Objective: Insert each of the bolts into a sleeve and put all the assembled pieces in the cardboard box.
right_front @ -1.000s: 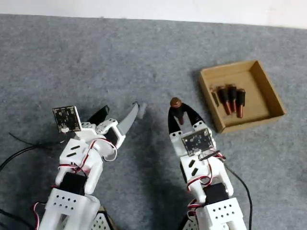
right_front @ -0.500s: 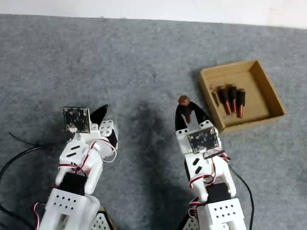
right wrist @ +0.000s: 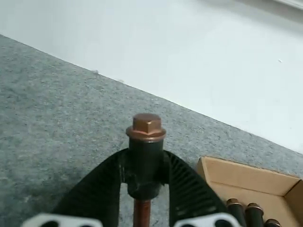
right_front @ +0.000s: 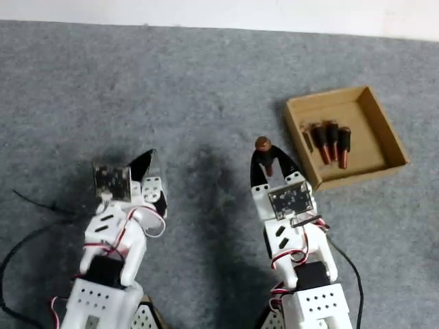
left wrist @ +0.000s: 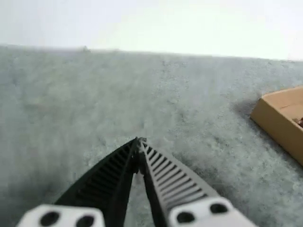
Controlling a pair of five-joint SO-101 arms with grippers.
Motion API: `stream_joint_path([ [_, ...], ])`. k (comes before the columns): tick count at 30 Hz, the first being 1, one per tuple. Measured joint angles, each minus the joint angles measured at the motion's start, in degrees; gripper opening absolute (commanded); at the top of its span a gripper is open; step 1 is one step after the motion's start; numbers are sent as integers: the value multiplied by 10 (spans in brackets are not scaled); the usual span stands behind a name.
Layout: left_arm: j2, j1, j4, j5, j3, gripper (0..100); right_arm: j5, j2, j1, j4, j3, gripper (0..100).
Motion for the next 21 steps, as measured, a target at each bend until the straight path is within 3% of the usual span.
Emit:
stream_joint_path([
  [3, -86, -1, 10, -5, 2, 5, 0, 0, 0, 0, 0, 5],
  [11, -97, 0, 86, -6, 1, 5, 0, 0, 0, 11, 0, 5],
  [15, -97, -2, 207, -9, -27, 5, 0, 0, 15, 12, 0, 5],
  [21, -98, -69, 386, -8, -95, 5, 0, 0, 32, 15, 0, 5],
])
